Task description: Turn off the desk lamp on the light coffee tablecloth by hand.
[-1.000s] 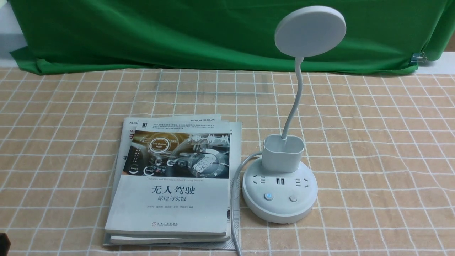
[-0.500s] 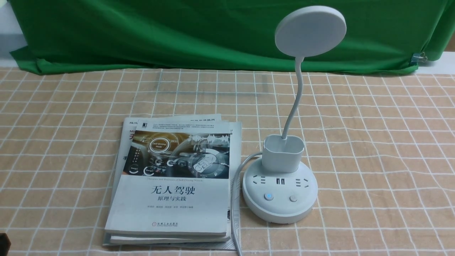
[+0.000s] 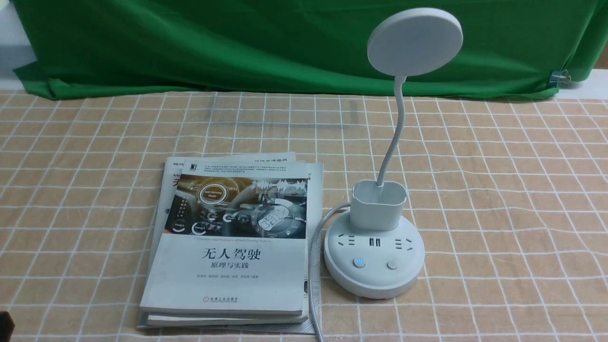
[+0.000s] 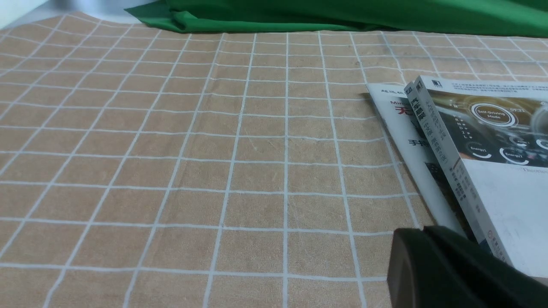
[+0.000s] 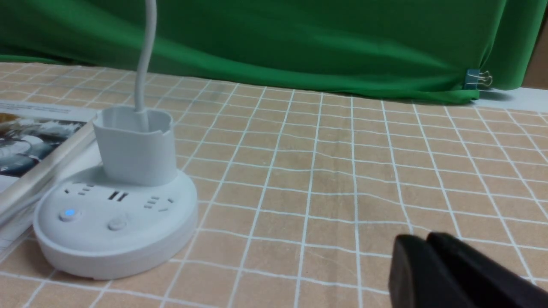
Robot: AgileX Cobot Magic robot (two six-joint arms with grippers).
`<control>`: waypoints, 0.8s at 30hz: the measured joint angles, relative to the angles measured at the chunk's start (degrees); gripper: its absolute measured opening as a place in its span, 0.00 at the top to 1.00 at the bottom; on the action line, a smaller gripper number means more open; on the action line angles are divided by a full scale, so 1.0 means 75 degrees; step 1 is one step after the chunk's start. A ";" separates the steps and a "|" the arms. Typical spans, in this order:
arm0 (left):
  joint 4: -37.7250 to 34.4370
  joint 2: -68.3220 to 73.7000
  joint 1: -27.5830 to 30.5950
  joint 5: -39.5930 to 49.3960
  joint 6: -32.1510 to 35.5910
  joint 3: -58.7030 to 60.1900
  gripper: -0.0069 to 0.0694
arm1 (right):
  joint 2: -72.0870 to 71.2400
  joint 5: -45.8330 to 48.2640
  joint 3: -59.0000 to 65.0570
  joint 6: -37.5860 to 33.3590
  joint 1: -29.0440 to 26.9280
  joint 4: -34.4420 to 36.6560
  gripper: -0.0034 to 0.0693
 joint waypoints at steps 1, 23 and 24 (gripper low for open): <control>0.0000 0.0000 0.0000 0.0000 0.0000 0.0000 0.90 | 0.0000 0.0000 0.0000 0.0000 0.0000 0.0000 0.89; 0.0000 0.0000 0.0000 0.0000 0.0000 0.0000 0.90 | 0.0000 -0.0007 0.0000 0.0000 0.0000 0.0000 0.81; 0.0000 0.0000 0.0000 0.0000 0.0000 0.0000 0.90 | 0.0000 -0.0007 0.0000 0.0000 0.0000 0.0000 0.80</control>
